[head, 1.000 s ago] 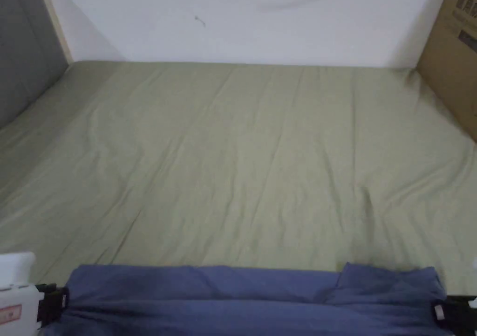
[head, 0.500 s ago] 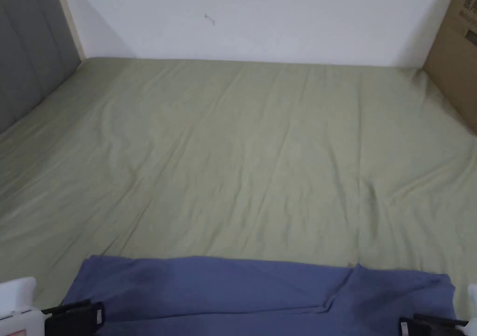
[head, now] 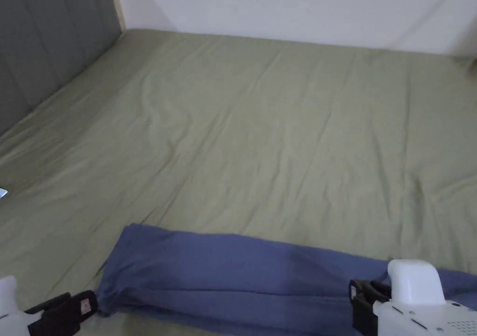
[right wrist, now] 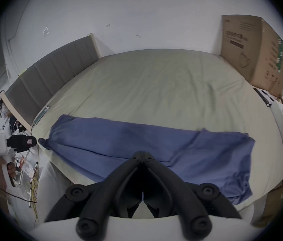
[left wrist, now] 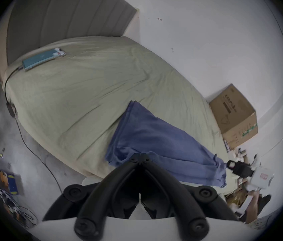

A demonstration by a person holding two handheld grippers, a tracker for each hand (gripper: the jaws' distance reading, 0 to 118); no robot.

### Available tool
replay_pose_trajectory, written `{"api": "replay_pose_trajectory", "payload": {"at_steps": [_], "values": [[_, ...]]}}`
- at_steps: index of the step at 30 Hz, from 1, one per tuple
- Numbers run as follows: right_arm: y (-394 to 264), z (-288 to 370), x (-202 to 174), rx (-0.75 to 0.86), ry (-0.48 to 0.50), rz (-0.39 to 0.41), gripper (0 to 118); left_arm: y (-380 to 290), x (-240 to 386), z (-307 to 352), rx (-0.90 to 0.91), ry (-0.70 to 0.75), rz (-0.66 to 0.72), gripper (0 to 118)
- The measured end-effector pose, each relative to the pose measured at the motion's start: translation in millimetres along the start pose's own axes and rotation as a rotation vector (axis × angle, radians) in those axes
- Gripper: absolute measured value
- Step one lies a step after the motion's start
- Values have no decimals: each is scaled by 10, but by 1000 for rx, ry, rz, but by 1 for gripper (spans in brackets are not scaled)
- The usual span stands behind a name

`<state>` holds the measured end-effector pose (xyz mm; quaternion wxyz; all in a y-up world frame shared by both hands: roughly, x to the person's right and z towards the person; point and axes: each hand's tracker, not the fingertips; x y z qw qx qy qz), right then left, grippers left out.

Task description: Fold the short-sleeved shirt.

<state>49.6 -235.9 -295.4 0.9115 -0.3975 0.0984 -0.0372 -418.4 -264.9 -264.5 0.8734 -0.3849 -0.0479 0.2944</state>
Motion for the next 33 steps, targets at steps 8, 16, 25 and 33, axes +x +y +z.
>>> {"api": "replay_pose_trajectory", "payload": {"at_steps": [8, 16, 25, 33], "values": [[72, -178, -341, -76, 8, 124, 0, 233, -556, -277, 1, -159, 322, 94], [103, -233, -307, -123, 15, 66, 0, 342, -575, -911, -130, -277, 403, 107], [222, -210, -279, -126, 53, 20, 0, 324, -667, -1362, -208, -380, 632, 8], [270, -36, -35, -90, 57, -44, 0, 587, -337, -1136, -148, -283, 444, 8]]}}
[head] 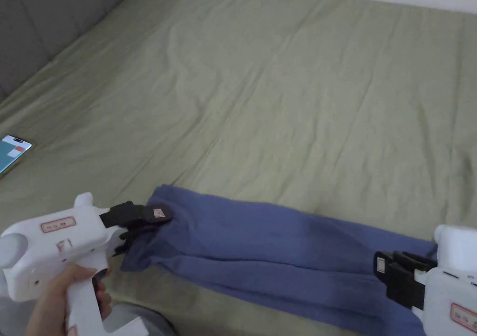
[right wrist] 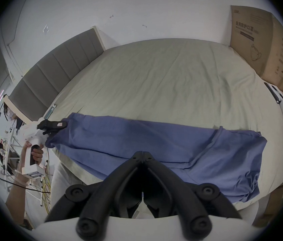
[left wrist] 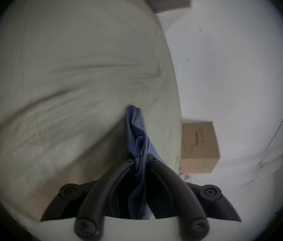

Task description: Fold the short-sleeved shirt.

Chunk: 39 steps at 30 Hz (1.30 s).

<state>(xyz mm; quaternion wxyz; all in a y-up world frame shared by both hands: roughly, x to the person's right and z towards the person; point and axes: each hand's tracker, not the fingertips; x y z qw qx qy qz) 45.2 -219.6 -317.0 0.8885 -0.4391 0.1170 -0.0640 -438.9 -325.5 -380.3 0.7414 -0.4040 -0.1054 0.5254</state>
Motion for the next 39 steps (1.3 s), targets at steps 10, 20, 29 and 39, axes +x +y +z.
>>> {"api": "replay_pose_trajectory", "payload": {"at_steps": [10, 20, 29, 39], "values": [[-174, 379, 582, 81, -56, -130, 0, -779, 1888, -343, -115, -11, -540, 8], [-476, 595, 1194, 119, -111, -285, 0, -1925, 2070, -1971, -480, 59, -685, 8], [-640, 621, 1377, 114, -135, -369, 0, -1896, 2018, -2011, -491, 98, -635, 107], [-600, 576, 1229, 142, -79, -358, 0, -1654, 1934, -1633, -388, 188, -687, 0]]}}
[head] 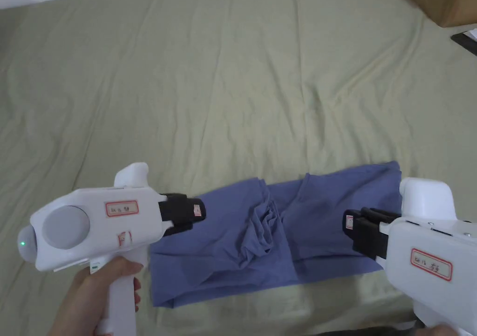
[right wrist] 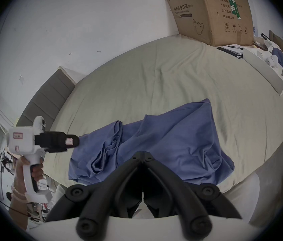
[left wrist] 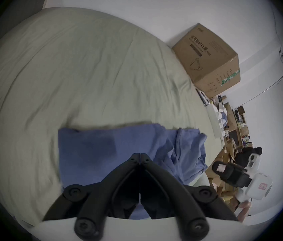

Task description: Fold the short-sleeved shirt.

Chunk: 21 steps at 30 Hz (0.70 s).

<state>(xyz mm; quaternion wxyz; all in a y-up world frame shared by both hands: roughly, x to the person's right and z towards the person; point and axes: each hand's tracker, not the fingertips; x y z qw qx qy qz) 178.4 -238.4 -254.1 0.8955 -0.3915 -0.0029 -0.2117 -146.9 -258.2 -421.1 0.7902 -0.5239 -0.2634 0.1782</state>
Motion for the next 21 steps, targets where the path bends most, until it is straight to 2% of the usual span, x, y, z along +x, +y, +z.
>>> {"api": "replay_pose_trajectory", "payload": {"at_steps": [5, 10, 13, 17, 18, 19, 21], "values": [[23, 40, -1, 11, 33, -25, 0, -245, 160, -382, -118, -126, -23, 0], [38, 86, 50, 25, 25, -23, 0, -429, 473, -769, -200, -145, -63, 0], [38, 114, 102, 22, 18, -28, 0, -463, 606, -808, -213, -98, -122, 0], [40, 129, 125, 33, 18, -52, 0, -389, 532, -639, -206, -187, -107, 1], [41, 129, 112, 33, 17, -51, 0, -368, 472, -571, -185, -208, -78, 6], [38, 129, 90, 33, 14, -47, 0, -356, 426, -504, -162, -218, -72, 24], [41, 119, 36, 25, 11, -25, 0, -321, 291, -299, -127, -197, -68, 75]]}}
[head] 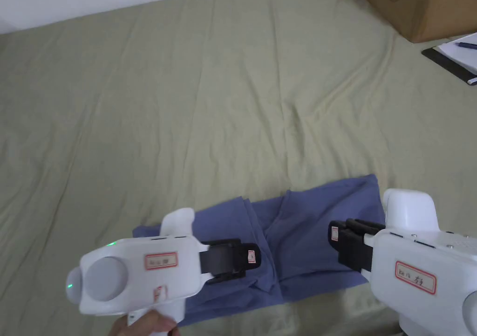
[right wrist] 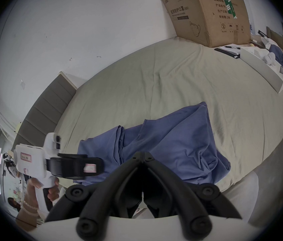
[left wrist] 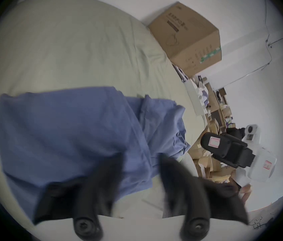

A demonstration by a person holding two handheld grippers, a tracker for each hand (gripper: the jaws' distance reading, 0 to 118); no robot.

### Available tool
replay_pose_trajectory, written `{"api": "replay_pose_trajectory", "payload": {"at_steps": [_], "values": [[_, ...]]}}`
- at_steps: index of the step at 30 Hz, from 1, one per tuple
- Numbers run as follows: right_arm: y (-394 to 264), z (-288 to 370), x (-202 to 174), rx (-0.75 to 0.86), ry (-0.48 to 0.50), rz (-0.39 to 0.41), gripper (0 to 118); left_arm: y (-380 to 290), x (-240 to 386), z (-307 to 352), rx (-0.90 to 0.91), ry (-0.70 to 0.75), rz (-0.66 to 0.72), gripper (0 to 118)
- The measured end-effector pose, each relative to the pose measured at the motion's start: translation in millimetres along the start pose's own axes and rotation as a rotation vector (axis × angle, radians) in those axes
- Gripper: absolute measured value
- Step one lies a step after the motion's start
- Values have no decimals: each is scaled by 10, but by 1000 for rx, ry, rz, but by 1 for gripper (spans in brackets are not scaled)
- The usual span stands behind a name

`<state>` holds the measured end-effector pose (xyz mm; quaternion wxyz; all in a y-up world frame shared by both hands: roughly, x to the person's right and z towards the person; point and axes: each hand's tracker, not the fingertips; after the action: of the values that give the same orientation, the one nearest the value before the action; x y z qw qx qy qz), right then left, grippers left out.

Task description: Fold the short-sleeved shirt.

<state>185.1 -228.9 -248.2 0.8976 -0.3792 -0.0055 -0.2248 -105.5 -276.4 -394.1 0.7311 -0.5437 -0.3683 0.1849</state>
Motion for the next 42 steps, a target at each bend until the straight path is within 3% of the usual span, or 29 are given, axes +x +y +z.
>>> {"api": "replay_pose_trajectory", "payload": {"at_steps": [1, 2, 5, 8, 14, 20, 21, 22, 23, 24, 25, 26, 28, 34, 42], "values": [[0, -7, -24, -3, -1, 7, 0, 2, -54, 95, 8, 3, 3, 100], [-4, -21, -52, -5, -1, 12, 0, -3, -133, 213, 29, -5, 17, 106], [8, -66, -152, -19, 3, 31, 0, -45, -460, 642, 114, -86, 119, 106], [26, -108, -273, -28, -3, 50, 0, -97, -870, 950, 130, -77, 254, 106], [56, -202, -533, -54, 8, 102, 0, -256, -1650, 979, 136, -139, 484, 106], [98, -269, -756, -82, 10, 146, 0, -199, -1759, 708, 141, -322, 465, 106], [108, -282, -790, -83, 8, 150, 0, -168, -1771, 628, 133, -338, 457, 104], [117, -289, -816, -84, 7, 156, 0, -152, -1788, 562, 129, -368, 455, 91], [131, -295, -848, -88, 8, 164, 0, -137, -1799, 492, 116, -410, 456, 61], [142, -295, -878, -90, 10, 170, 0, -121, -1798, 446, 100, -367, 473, 17], [151, -289, -901, -90, 12, 172, 0, -123, -1773, 412, 80, -246, 460, 9], [158, -286, -917, -90, 13, 177, 0, -142, -1767, 387, 64, -174, 394, 9], [173, -294, -956, -89, 10, 183, 0, -198, -1841, 434, 94, -319, 410, 9], [203, -317, -1031, -97, 0, 194, 0, -200, -1939, 726, 84, -277, 386, 8], [177, -322, -1015, -96, 11, 192, 0, -207, -2264, 1747, 168, -69, 382, 8]]}}
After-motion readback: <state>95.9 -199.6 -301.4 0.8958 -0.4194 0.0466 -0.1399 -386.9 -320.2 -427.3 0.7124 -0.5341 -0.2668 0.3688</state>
